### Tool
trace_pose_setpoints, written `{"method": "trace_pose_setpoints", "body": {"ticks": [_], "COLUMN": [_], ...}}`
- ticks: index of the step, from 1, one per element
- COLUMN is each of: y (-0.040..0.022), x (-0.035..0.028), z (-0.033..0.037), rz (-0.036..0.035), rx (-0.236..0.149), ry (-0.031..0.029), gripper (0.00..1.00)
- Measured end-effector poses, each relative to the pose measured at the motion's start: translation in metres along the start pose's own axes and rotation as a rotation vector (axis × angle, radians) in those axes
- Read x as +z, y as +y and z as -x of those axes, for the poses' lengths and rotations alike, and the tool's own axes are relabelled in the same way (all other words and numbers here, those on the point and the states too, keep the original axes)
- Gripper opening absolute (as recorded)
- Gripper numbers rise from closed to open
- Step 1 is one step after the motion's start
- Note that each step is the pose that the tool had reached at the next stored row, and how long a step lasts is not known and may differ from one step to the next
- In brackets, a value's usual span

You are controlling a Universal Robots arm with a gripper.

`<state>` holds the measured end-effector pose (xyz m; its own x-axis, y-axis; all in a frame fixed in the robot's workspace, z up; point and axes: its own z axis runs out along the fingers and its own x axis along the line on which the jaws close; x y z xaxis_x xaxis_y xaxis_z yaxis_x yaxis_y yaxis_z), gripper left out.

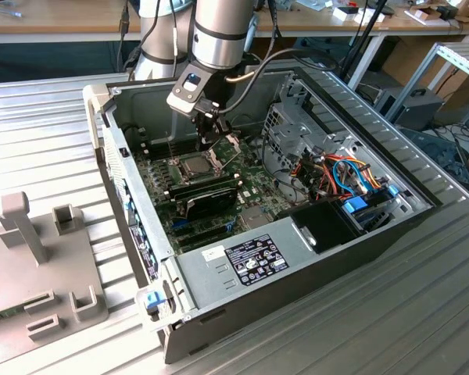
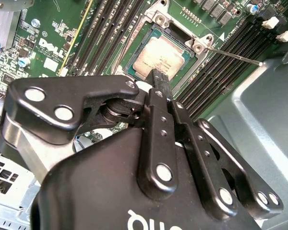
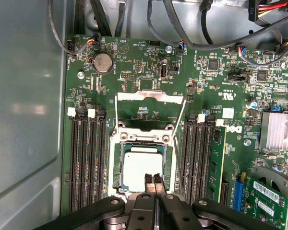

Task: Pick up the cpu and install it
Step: 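Close the cpu cover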

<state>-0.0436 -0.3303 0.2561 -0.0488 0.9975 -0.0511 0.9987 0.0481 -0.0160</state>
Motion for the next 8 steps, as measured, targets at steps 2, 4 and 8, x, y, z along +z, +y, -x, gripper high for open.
{"method": "trace_pose_setpoints", "body": {"ticks": [2,4,8], "y": [-0.0001,-0.0001,-0.0002], "x": [-0.0011,-0.0045,-0.0090], "z": [0.0001,0.0003,0.0005], "rz": [-0.0004,-0.0001,0.0003], "rx": [0.000,0.000,0.000], "ry": [-0.0006,-0.0004,-0.0004], "gripper": [0.11,0.11,0.11]}}
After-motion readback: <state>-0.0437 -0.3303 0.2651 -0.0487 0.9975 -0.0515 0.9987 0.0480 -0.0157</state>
